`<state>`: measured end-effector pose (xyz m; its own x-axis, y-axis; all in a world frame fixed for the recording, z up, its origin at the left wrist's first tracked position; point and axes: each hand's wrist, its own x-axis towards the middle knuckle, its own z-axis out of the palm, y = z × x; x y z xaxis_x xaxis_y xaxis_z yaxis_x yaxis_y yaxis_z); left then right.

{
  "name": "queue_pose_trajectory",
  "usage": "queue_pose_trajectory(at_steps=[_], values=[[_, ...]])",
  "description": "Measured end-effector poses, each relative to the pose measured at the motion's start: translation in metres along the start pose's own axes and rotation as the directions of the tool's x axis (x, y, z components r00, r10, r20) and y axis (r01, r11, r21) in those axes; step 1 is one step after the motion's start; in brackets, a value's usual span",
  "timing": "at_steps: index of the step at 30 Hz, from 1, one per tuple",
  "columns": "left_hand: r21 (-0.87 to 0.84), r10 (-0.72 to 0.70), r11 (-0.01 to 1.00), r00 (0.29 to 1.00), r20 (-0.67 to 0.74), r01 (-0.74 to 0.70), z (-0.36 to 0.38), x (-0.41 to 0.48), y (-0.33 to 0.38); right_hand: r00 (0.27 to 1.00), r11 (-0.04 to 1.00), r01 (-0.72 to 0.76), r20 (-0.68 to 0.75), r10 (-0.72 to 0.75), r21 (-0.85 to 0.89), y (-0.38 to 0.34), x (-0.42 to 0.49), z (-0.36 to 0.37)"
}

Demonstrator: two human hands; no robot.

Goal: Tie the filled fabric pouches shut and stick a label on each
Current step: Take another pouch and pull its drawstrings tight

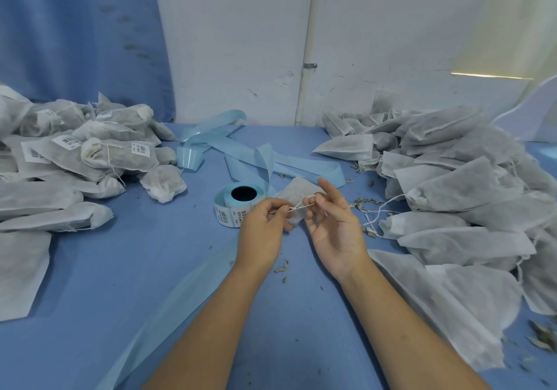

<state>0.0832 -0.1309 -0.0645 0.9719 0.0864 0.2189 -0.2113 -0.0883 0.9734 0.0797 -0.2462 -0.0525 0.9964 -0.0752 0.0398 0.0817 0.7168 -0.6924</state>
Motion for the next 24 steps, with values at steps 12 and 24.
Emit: queue_pose_trajectory(at_steps=[12, 24], values=[[0.635, 0.457, 0.618, 0.869, 0.189, -0.463, 0.0, -0.005, -0.004, 0.996, 0.99, -0.076, 0.059, 0.069, 0.116, -0.005, -0.006, 0.011], [0.145, 0.364, 0.93, 0.898, -0.245, -0.338, -0.01, 0.002, 0.025, 0.999, 0.987, -0.027, 0.04, 0.034, -0.159, -0.008, -0.006, 0.015]])
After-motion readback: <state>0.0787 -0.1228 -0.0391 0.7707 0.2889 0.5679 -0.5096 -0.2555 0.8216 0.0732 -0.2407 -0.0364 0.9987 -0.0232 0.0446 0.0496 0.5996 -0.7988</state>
